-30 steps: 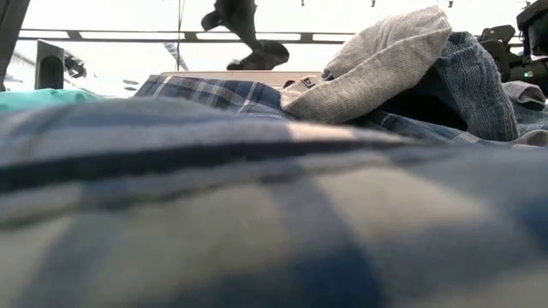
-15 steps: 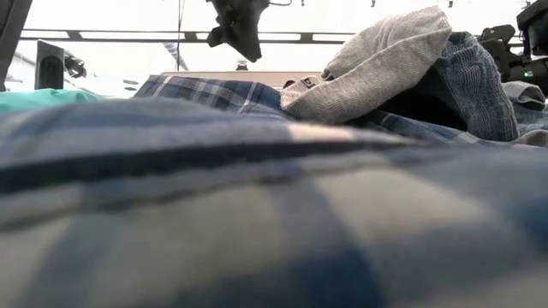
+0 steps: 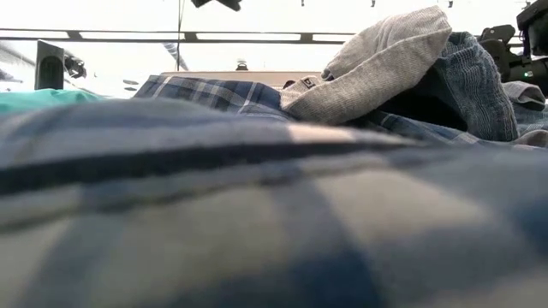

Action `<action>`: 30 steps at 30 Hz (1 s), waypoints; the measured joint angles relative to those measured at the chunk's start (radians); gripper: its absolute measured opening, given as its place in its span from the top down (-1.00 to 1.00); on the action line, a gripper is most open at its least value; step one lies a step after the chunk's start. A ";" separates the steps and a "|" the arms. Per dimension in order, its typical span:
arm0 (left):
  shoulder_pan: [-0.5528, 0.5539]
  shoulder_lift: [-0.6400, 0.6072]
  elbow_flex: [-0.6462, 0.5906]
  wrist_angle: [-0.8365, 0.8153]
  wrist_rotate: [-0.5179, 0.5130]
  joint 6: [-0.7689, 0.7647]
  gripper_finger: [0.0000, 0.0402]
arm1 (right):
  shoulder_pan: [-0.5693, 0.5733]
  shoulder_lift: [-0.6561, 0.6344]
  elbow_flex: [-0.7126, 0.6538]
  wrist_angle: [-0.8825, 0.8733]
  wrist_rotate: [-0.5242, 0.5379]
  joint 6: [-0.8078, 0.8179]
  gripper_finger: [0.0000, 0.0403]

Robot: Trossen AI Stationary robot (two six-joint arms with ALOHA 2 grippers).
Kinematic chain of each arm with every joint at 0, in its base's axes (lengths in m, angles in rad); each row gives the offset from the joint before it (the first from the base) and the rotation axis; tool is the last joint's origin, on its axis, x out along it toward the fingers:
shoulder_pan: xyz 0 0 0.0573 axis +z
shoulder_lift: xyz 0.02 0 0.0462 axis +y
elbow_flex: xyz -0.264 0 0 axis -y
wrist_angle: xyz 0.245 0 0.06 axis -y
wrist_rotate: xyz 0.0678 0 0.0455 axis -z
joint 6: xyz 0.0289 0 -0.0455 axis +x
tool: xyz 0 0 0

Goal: Sort clothes
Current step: Put the gray sock into the white bin

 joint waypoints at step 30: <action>-0.302 -0.383 -1.158 1.110 -0.139 -0.262 0.47 | 0.117 0.154 0.202 0.187 -0.206 0.128 0.30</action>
